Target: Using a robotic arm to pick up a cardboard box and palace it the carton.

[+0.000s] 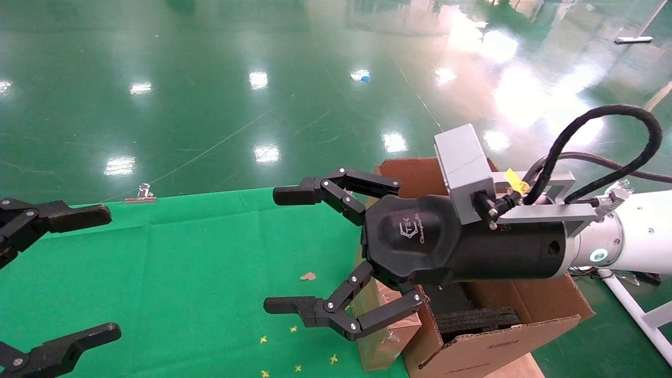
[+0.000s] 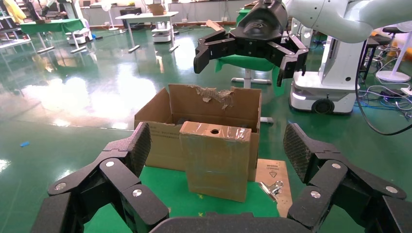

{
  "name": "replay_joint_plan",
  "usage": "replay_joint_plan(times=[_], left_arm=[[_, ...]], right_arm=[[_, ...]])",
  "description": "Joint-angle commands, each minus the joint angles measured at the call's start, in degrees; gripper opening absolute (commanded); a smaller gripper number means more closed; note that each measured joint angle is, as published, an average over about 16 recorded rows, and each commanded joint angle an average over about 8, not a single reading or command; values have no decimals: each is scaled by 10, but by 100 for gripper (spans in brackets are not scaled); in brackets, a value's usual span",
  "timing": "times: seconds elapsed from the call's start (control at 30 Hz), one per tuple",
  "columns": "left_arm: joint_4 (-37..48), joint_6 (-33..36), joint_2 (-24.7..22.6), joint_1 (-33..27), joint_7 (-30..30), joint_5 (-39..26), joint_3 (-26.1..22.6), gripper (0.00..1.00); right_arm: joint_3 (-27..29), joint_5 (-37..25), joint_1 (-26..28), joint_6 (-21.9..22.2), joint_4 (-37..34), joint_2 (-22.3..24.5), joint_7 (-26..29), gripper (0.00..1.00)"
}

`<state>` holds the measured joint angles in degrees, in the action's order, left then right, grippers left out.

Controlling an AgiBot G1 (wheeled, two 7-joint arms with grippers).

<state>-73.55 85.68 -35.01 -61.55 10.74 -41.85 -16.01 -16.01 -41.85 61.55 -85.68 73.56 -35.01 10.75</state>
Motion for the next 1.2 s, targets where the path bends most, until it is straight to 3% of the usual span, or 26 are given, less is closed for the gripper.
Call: replay_joint_plan(times=[0.03, 0.43, 0.57, 0.77, 1.0, 1.2], left_arm=[[0, 0, 0, 0, 0, 0, 0, 100], [0, 0, 0, 0, 0, 0, 0, 100], [0, 0, 0, 0, 0, 0, 0, 100], [0, 0, 0, 0, 0, 0, 0, 100], [1, 0, 0, 0, -1, 0, -1, 100], [1, 0, 0, 0, -1, 1, -1, 100]], right_arm=[[0, 0, 0, 0, 0, 0, 0, 100], [-1, -2, 0, 0, 1, 0, 1, 100], [-14, -29, 10, 2, 12, 3, 14, 100], [-79, -152, 78, -8, 38, -13, 68, 100], [-207, -327, 203, -41, 42, -79, 128, 100], [-315, -417, 294, -46, 42, -117, 174, 100]])
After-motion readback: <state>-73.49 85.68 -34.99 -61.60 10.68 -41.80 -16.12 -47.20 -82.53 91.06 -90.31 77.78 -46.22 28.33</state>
